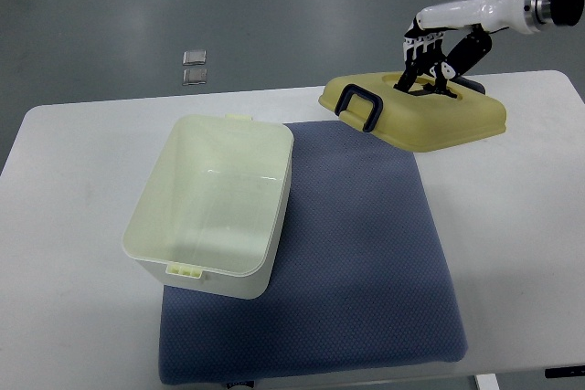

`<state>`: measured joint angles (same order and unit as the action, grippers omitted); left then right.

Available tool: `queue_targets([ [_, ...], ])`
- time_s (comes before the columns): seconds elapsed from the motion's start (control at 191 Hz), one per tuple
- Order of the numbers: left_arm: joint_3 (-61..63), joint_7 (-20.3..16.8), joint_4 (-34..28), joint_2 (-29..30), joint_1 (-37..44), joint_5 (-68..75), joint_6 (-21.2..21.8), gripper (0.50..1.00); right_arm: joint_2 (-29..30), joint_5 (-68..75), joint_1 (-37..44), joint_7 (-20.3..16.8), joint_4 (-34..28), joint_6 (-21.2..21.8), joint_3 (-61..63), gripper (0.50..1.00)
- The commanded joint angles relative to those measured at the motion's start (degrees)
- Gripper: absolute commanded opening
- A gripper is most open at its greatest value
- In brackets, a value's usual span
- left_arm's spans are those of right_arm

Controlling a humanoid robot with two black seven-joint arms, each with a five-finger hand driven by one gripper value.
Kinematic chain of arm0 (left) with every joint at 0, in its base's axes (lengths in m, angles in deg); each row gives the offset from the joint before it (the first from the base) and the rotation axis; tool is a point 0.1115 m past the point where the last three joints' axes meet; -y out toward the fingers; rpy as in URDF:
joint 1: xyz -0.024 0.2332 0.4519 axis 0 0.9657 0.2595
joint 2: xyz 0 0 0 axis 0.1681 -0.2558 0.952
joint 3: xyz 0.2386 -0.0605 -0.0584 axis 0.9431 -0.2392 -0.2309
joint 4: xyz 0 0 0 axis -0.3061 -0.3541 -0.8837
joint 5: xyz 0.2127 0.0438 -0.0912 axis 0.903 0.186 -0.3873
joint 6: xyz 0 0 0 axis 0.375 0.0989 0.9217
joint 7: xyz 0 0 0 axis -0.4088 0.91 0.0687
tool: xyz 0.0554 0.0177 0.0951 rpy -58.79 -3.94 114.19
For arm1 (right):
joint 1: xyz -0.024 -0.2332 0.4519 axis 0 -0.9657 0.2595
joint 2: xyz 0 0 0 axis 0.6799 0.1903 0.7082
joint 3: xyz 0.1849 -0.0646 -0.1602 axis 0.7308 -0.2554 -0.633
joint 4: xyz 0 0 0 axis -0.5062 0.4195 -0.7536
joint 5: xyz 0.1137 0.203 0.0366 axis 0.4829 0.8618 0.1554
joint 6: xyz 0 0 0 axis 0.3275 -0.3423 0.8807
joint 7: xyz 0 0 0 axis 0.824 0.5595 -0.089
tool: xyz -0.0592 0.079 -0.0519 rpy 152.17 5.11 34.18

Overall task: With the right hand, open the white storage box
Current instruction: 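Lower the yellow lid onto the blue pad and release the handle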

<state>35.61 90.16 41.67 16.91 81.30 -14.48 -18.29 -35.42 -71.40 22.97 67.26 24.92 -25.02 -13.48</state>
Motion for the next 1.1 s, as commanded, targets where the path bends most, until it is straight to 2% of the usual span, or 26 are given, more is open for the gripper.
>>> queue_targets([
  [0.0, -0.09, 0.00, 0.00, 0.00, 0.07, -0.07, 0.01, 1.000, -0.29, -0.33, -2.45, 0.21, 0.00, 0.00, -0.12, 0.500],
  [0.257, -0.09, 0.00, -0.09, 0.00, 0.07, -0.07, 0.01, 1.000, 0.68, -8.24, -9.48, 3.37, -0.08, 0.00, -0.03, 0.500],
  [0.451, -0.09, 0.00, -0.09, 0.00, -0.02, -0.07, 0.01, 1.000, 2.79, -8.60, -10.71, 3.37, -0.52, 0.00, 0.06, 0.500],
  [0.749, 0.00, 0.00, -0.18, 0.00, -0.02, -0.07, 0.19, 1.000, 8.94, -8.68, -11.51, 3.19, -4.48, 0.00, 0.06, 0.500],
  [0.933, -0.18, 0.00, -0.18, 0.00, 0.07, -0.07, 0.19, 1.000, 11.67, -8.68, -12.03, 3.02, -4.48, 0.00, 0.06, 0.500],
  [1.095, -0.18, 0.00, -0.18, 0.00, -0.02, -0.07, 0.19, 1.000, 13.25, -8.68, -15.55, 2.84, -4.04, 0.00, 0.15, 0.500],
])
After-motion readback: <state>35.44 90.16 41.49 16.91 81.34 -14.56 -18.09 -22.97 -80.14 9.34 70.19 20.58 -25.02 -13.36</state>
